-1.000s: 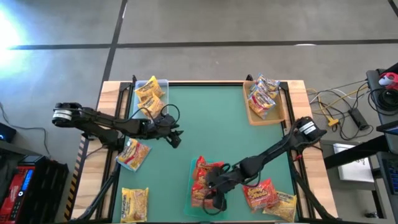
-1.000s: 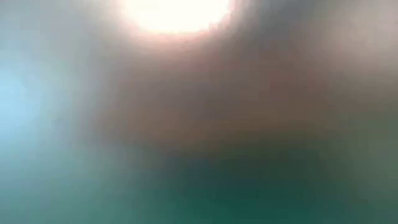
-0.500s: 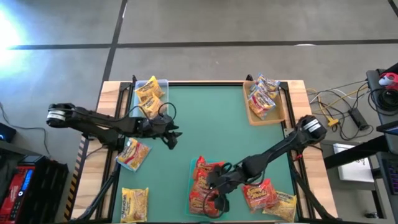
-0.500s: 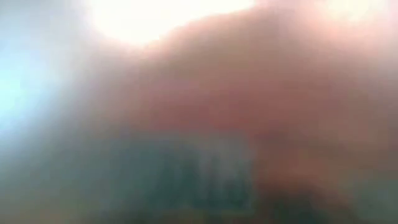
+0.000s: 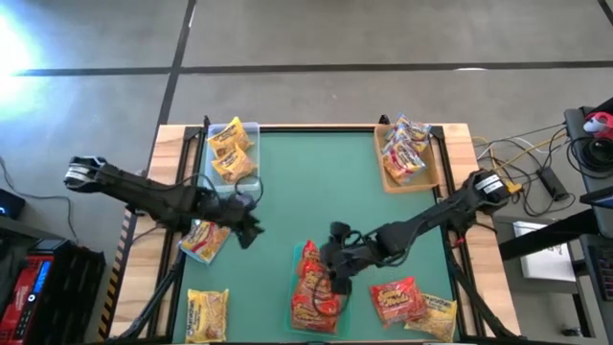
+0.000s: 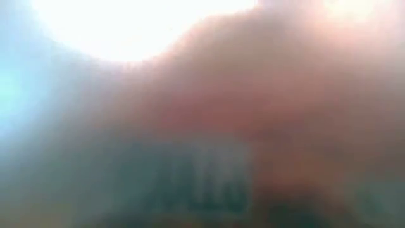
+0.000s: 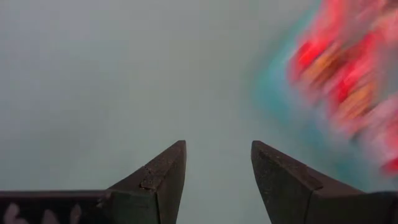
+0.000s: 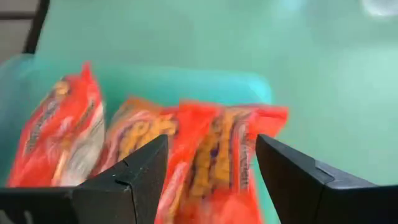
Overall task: Sort Maruchan noodles
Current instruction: Put the blue noodle pack into the yellow bin
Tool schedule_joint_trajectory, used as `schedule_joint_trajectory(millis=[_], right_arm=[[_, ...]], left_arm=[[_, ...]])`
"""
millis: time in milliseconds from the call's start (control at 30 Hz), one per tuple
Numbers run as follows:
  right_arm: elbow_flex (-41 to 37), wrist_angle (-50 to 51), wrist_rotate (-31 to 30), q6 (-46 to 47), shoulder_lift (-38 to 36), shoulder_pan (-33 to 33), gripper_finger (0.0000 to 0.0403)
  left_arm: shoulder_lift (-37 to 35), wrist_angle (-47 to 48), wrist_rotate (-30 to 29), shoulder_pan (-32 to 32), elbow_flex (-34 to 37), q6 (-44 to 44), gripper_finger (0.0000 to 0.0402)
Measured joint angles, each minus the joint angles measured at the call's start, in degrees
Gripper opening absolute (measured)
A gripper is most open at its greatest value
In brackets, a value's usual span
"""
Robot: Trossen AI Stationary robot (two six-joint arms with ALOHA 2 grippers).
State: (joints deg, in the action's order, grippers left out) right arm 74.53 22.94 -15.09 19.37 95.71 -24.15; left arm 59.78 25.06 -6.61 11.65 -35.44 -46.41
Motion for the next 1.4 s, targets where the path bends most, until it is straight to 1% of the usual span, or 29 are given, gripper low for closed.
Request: schedule_joint_trajectory(millis=[67, 133, 200, 267, 300, 367, 433, 500, 567, 700, 833, 933, 1100, 1200, 1400], right_arm=[[0.5, -3.0, 0.1, -2.3, 0.5, 1.5, 0.0231], [0.0, -0.3, 0.1, -4.8, 0.1, 2.8, 0.0231], [0.3, -2.4, 0.5, -7.3, 0.6, 4.1, 0.0231], [-0.1, 1.1, 0.5, -8.9, 0.1, 5.4, 0.0231], [-0.2, 1.0, 0.5, -10.0, 0.1, 6.0, 0.0231], [0.1, 0.8, 0.5, -11.2, 0.1, 7.1, 0.0231], [-0.2, 3.2, 0.5, -11.9, -0.2, 8.0, 0.0231], [-0.1, 4.7, 0.5, -12.8, -0.5, 8.6, 0.0231], [-0.2, 9.0, 0.5, -13.6, -1.6, 8.8, 0.0231], [-2.5, 9.9, 0.5, -14.4, -4.1, 8.9, 0.0231], [-6.7, 10.3, 0.3, -13.9, -7.2, 9.1, 0.0231], [-10.5, 9.3, -0.3, -11.7, -10.9, 9.3, 0.0231], [-17.0, 7.4, -4.1, -6.6, -18.7, 9.3, 0.0231], [-20.3, 5.1, -5.0, -3.9, -23.1, 9.3, 0.0231], [-24.8, 1.3, -5.1, -2.7, -29.2, 9.3, 0.0231]], left_arm=[[-1.0, 10.9, -1.9, 3.3, -0.9, -6.2, 0.0166], [-1.3, 16.2, -3.1, 6.4, -2.9, -13.3, 0.0166], [-1.7, 26.1, -3.7, 9.9, -3.9, -20.6, 0.0166], [-1.0, 30.0, -4.5, 13.1, -5.6, -26.7, 0.0166], [-0.7, 32.0, -4.7, 14.8, -6.1, -29.7, 0.0166], [0.3, 39.0, -4.8, 17.5, -6.4, -34.7, 0.0166], [1.1, 39.6, -4.2, 19.5, -7.2, -38.5, 0.0166], [2.1, 42.9, -3.7, 20.8, -6.9, -40.8, 0.0166], [2.8, 42.8, -2.3, 21.2, -6.5, -41.2, 0.0166], [3.3, 43.4, 1.0, 21.2, -4.9, -40.6, 0.0166], [3.6, 43.0, 1.3, 21.3, -5.2, -40.4, 0.0166], [4.1, 42.9, 1.3, 21.3, -5.1, -40.8, 0.0166], [6.5, 43.1, 1.2, 20.5, -5.1, -41.6, 0.0166], [8.1, 42.9, 1.2, 19.5, -5.1, -41.8, 0.0166], [11.1, 43.1, 5.8, 19.0, -5.1, -44.2, 0.0166]])
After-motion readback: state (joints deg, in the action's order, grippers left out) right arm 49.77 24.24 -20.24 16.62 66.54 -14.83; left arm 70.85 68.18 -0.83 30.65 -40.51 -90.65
